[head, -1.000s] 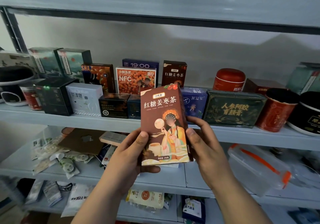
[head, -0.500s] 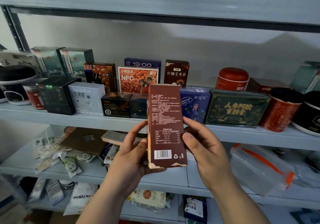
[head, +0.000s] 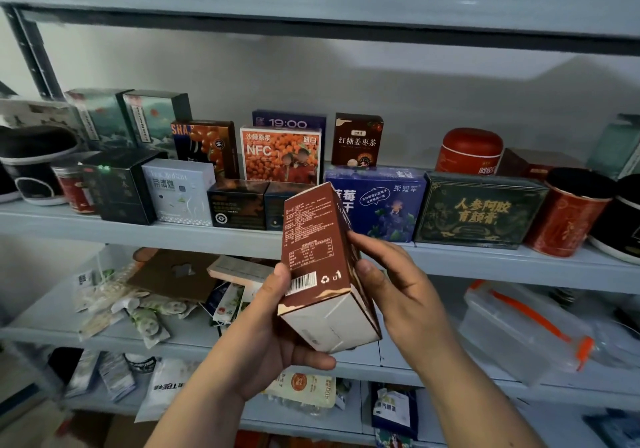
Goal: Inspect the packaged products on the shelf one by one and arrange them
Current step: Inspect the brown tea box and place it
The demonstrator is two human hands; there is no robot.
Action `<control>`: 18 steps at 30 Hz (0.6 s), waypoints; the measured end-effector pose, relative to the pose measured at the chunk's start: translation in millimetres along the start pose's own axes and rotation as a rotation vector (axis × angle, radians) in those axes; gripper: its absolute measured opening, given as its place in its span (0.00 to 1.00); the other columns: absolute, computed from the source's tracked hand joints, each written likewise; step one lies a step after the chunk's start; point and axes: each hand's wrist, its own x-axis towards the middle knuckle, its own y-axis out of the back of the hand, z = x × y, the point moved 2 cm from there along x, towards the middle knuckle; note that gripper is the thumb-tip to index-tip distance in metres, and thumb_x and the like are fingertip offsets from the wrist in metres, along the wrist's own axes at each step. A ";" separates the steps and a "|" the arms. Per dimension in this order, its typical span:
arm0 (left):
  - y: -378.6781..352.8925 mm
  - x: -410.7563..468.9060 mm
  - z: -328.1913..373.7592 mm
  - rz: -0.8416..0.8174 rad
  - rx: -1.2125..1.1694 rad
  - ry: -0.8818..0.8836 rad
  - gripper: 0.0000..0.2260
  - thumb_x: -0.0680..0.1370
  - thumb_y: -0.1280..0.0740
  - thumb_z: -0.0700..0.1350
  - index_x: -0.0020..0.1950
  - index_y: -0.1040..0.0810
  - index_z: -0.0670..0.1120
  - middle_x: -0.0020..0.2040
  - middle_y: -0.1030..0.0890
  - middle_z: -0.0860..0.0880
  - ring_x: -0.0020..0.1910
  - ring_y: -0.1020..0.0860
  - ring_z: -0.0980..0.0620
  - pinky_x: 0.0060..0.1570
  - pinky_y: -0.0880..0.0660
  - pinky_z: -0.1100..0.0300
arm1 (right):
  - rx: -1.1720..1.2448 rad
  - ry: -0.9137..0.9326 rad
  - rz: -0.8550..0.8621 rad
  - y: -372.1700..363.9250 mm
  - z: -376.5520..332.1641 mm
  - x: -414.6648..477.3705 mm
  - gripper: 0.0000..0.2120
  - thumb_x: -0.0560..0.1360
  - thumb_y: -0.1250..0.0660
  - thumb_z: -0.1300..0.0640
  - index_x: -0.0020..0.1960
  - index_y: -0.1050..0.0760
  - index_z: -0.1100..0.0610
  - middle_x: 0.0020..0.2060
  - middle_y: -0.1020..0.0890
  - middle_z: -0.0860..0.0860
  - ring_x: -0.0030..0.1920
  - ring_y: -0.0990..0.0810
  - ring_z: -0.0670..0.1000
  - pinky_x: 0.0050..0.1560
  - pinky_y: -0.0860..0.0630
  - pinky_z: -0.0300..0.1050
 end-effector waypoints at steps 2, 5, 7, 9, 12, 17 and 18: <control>2.1 -2.0 0.3 -0.001 -0.003 -0.010 0.40 0.57 0.19 0.68 0.62 0.17 0.46 0.59 0.18 0.33 0.50 0.16 0.35 0.32 0.17 0.48 | 0.019 -0.010 -0.001 -1.2 0.6 -0.5 0.17 0.75 0.33 0.35 0.64 0.22 0.32 0.63 0.21 0.38 0.66 0.23 0.40 0.60 0.24 0.35; 3.7 -4.1 0.1 -0.018 -0.004 -0.034 0.39 0.59 0.19 0.67 0.63 0.18 0.46 0.61 0.18 0.34 0.50 0.16 0.36 0.33 0.16 0.48 | 0.055 -0.042 -0.004 -2.2 2.0 -1.5 0.26 0.71 0.31 0.29 0.66 0.23 0.34 0.66 0.22 0.43 0.67 0.22 0.45 0.62 0.21 0.45; 5.7 -6.0 0.4 -0.021 0.008 -0.065 0.42 0.60 0.19 0.66 0.68 0.21 0.46 0.62 0.19 0.34 0.51 0.16 0.37 0.35 0.16 0.47 | 0.121 -0.084 -0.010 -3.2 3.2 -1.5 0.29 0.70 0.28 0.32 0.69 0.25 0.36 0.68 0.22 0.44 0.67 0.21 0.47 0.63 0.20 0.50; 8.3 -8.5 1.7 -0.017 0.053 -0.110 0.43 0.60 0.17 0.63 0.71 0.24 0.50 0.62 0.19 0.36 0.52 0.16 0.37 0.38 0.16 0.46 | 0.195 -0.109 -0.015 -4.2 4.1 -1.8 0.28 0.72 0.28 0.41 0.70 0.29 0.36 0.64 0.20 0.39 0.65 0.20 0.42 0.64 0.20 0.49; 15.3 -11.1 2.4 -0.009 0.067 -0.177 0.41 0.60 0.15 0.55 0.71 0.24 0.54 0.63 0.19 0.37 0.55 0.17 0.37 0.44 0.17 0.45 | 0.269 -0.140 -0.039 -6.3 5.7 -2.2 0.34 0.70 0.25 0.41 0.72 0.34 0.35 0.63 0.21 0.34 0.67 0.22 0.42 0.67 0.22 0.55; 22.0 -15.4 2.4 0.011 0.059 -0.274 0.34 0.64 0.19 0.46 0.70 0.22 0.53 0.62 0.18 0.39 0.55 0.18 0.41 0.46 0.17 0.47 | 0.388 -0.100 -0.094 -11.7 4.6 -0.6 0.49 0.65 0.19 0.48 0.78 0.42 0.36 0.66 0.19 0.51 0.67 0.20 0.57 0.64 0.22 0.59; 23.8 -15.4 1.7 0.048 0.076 -0.289 0.30 0.66 0.22 0.43 0.69 0.20 0.54 0.62 0.18 0.39 0.55 0.18 0.42 0.45 0.17 0.47 | 0.399 -0.084 -0.087 -12.0 3.3 -0.6 0.49 0.65 0.20 0.52 0.78 0.43 0.36 0.66 0.19 0.52 0.67 0.20 0.58 0.62 0.20 0.58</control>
